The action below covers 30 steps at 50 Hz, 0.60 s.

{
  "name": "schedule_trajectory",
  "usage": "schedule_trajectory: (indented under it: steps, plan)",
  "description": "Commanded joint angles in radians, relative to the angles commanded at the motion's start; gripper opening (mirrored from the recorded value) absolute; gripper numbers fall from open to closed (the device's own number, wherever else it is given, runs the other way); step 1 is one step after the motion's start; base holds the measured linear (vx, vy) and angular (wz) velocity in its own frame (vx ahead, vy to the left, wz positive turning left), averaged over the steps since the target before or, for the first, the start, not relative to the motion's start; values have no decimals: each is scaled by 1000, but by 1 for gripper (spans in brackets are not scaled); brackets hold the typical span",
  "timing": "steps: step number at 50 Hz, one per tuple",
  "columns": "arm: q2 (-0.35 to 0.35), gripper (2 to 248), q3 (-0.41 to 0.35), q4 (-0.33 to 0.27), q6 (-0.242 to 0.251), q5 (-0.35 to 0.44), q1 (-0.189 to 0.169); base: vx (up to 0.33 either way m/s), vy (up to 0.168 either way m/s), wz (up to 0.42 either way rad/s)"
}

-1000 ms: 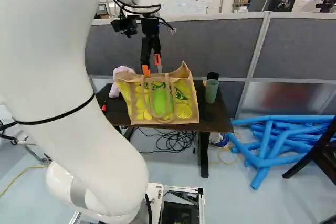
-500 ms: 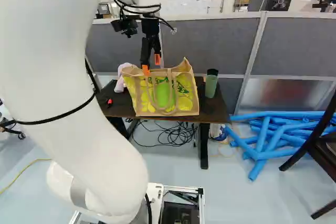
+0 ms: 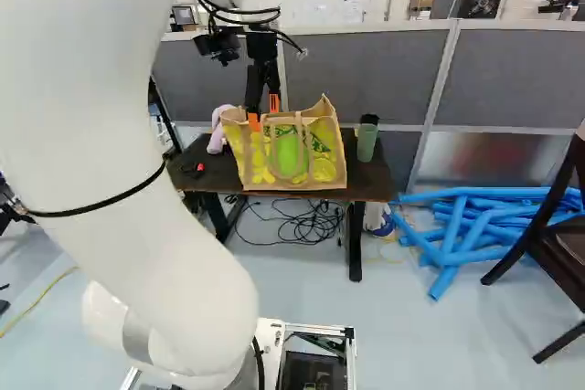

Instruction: Pick up the bag on the ground and place it on the table

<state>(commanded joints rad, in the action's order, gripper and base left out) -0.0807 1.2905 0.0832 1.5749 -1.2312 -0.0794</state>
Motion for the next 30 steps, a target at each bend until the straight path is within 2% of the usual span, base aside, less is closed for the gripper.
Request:
schedule_trajectory:
  steps: [30]
  plan:
    - [0,247,0,0,0,0,0,-141,1,16]
